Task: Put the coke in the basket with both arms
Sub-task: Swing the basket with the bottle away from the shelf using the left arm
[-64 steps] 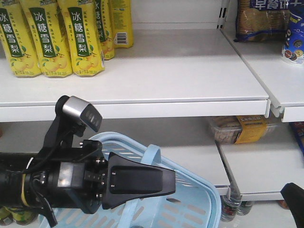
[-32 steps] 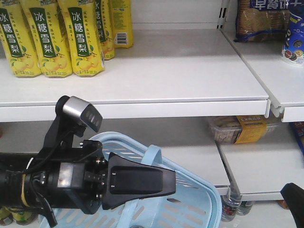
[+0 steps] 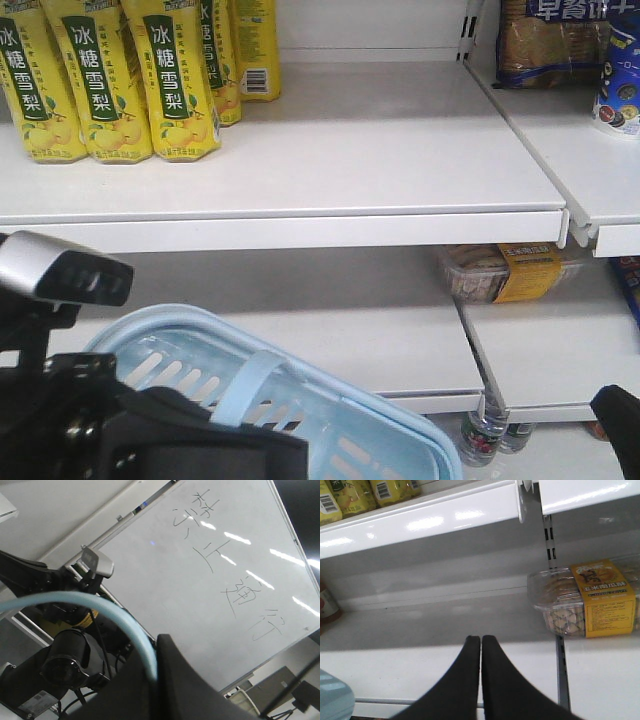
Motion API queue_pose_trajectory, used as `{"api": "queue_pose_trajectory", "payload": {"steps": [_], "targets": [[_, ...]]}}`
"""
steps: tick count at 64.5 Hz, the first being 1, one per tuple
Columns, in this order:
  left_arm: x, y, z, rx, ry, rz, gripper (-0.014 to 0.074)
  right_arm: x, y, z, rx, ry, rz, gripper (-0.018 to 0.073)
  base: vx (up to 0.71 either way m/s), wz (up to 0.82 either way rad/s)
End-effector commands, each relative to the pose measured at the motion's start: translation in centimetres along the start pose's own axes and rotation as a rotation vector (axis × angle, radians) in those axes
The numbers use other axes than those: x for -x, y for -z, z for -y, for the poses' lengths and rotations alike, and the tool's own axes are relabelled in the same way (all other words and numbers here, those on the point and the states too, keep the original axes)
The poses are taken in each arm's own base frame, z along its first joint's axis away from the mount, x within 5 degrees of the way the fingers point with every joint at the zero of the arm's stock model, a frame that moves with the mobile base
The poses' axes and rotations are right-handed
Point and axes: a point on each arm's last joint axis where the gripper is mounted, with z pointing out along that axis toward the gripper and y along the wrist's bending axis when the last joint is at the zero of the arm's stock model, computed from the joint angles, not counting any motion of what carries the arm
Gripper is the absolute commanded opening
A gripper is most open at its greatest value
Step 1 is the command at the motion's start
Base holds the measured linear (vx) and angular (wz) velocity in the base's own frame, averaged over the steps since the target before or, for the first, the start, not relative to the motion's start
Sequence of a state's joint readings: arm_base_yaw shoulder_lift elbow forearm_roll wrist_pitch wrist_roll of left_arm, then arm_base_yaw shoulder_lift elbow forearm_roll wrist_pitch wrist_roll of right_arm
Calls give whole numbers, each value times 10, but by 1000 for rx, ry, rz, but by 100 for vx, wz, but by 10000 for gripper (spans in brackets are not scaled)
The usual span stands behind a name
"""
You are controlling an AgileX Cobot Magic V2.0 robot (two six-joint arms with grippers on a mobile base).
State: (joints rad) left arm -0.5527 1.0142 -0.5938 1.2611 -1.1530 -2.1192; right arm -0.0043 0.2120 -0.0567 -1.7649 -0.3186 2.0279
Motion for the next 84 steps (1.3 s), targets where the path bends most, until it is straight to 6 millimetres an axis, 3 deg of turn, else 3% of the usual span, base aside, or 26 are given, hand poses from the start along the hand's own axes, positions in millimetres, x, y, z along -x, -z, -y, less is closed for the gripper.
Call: {"api": "queue_pose_trajectory", "payload": {"steps": [1, 20, 32, 57, 73, 84], "targets": [[-3, 8, 42, -250, -44, 16, -7, 9, 0, 0, -18, 26, 22, -4, 0, 0], [-22, 24, 60, -270, -115, 43, -7, 9, 0, 0, -18, 26, 21, -4, 0, 0], [-17, 23, 45, -101, -122, 140, -7, 9, 0, 0, -18, 26, 21, -4, 0, 0], [0, 27, 36, 91, -640, 311, -7, 9, 0, 0, -18, 26, 21, -4, 0, 0], [2, 36, 16, 210, -607, 454, -7, 9, 0, 0, -18, 26, 21, -4, 0, 0], [1, 51, -3, 386, -638, 571, -7, 9, 0, 0, -19, 26, 22, -4, 0, 0]]}}
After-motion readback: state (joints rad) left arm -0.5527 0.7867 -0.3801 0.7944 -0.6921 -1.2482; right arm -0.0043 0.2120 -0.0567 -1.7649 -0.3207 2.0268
